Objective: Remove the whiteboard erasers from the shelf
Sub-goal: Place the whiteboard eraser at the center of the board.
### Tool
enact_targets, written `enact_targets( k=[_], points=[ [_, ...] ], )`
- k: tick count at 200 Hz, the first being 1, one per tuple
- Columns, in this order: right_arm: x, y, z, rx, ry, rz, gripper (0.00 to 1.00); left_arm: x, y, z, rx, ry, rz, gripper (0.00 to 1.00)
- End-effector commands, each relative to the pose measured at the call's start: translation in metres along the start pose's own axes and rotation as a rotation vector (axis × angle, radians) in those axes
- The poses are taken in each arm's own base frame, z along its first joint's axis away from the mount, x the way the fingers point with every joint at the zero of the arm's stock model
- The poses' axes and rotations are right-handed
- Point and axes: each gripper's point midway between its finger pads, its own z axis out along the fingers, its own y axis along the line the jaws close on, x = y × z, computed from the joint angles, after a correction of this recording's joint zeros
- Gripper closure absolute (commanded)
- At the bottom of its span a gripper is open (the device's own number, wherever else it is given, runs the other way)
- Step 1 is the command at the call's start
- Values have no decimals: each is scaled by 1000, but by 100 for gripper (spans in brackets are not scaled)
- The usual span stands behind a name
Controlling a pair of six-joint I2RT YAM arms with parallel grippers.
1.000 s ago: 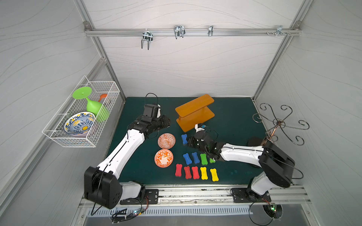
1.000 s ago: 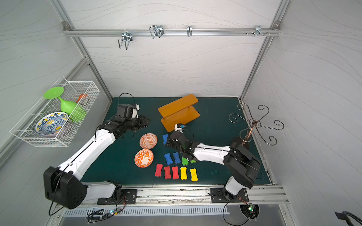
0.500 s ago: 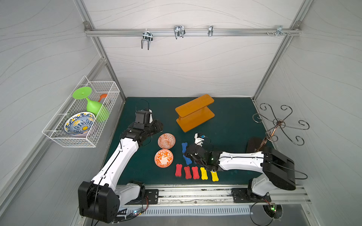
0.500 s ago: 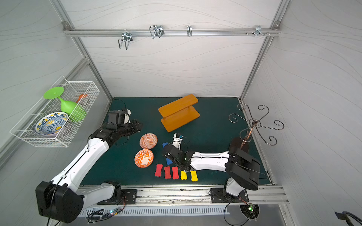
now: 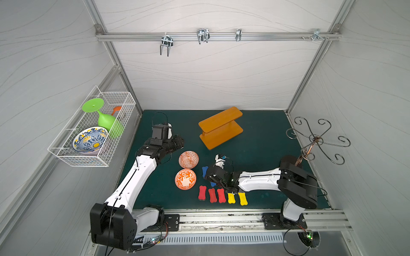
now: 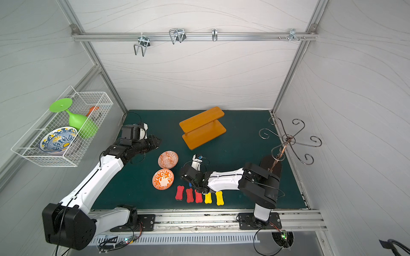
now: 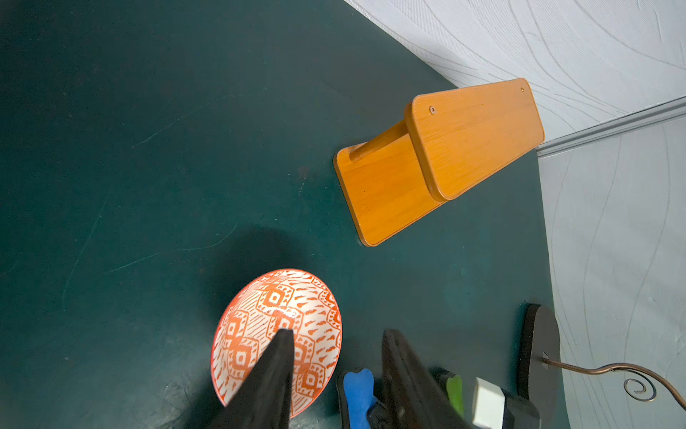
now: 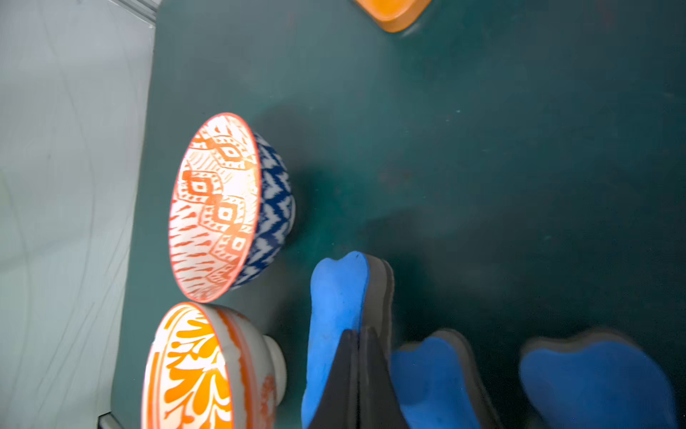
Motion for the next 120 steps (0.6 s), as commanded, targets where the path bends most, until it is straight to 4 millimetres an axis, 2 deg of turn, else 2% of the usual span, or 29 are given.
enact_targets(
  k=[1,33,57,97,120],
  points=[
    [7,8,2,-11,6,3,100,-8,-6,-3,32,-32,20,57],
    [17,9,4,14,17,-11,100,-6,-3,-4,25,-34,21,57],
    [26,0,7,46,36,-19,100,-5,-2,-4,22,-28,22,57],
    [29,-7,4,77,34,-30,100,-5,-3,-2,37,-20,12,57],
    [36,-13,6,85,57,-30,100,-6,-4,-2,41,-19,10,57]
  ],
)
